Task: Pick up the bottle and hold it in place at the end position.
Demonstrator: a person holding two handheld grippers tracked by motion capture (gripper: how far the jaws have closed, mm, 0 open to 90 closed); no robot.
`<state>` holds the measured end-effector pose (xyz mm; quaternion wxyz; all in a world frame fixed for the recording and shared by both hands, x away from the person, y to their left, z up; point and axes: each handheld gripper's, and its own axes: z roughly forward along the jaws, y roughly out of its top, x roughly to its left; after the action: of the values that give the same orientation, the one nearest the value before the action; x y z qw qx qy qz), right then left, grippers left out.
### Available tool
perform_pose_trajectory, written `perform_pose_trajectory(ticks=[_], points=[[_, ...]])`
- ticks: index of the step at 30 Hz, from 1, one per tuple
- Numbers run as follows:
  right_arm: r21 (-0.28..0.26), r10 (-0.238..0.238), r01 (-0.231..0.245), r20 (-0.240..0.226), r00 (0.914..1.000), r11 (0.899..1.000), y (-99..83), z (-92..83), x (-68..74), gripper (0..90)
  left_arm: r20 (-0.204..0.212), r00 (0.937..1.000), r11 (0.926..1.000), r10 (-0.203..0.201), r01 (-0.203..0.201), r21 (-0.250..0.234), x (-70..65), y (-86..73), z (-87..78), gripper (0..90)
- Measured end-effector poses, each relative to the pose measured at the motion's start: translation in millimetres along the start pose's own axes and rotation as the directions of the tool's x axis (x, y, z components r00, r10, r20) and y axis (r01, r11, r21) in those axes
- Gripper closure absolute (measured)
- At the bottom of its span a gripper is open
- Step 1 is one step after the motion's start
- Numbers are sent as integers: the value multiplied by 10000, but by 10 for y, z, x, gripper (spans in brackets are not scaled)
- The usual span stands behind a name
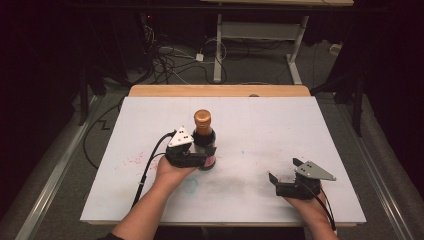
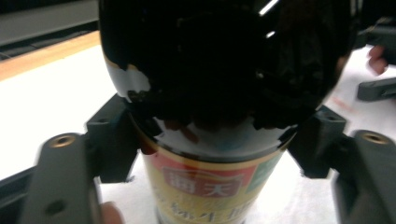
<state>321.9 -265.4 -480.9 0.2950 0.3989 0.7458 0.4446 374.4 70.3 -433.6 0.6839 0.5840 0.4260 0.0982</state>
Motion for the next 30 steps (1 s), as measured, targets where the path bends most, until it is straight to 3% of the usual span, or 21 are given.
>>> perform_pose_trajectory(ticks=[4, 5, 6, 7, 8, 10, 11, 19, 30], points=[[-8, 11, -11, -9, 10000, 10000, 0, -1, -1, 18, -157, 9999, 9998, -52, 49, -174, -17, -4, 11, 293], [-2, 25, -25, -15, 10000, 10000, 0, -1, -1, 18, 118, 9968, 9942, 786, -793, 723, 25, 2, -51, 294], [-4, 26, -26, -24, 10000, 10000, 0, -1, -1, 18, -162, 9998, 10000, 83, -84, -39, -17, -2, 2, 296], [-1, 21, -21, -30, 10000, 10000, 0, -2, -3, 18, -171, 9998, 10000, 54, -55, -66, -20, 0, 8, 296], [-13, 36, -36, -40, 10000, 10000, 0, -2, -5, 18, -36, 9963, 9940, 854, -849, 689, 33, 8, -33, 298], [-22, 99, -99, -30, 9999, 9999, 0, -4, -5, 18, -44, 9970, 9952, 774, -770, 607, 32, 11, -22, 299], [-29, 87, -88, -30, 10000, 10000, 0, -4, -4, 18, -152, 9999, 9999, -49, 48, -97, -10, 19, 37, 299], [-41, 88, -88, -48, 9999, 10000, -1, -6, -4, 17, -168, 9998, 9995, -90, 85, -298, 5, 64, 106, 299], [-80, 66, -67, -65, 10000, 9999, -1, -8, -9, 17, -284, 9995, 9994, 103, -112, -328, 46, 157, 369, 297]])
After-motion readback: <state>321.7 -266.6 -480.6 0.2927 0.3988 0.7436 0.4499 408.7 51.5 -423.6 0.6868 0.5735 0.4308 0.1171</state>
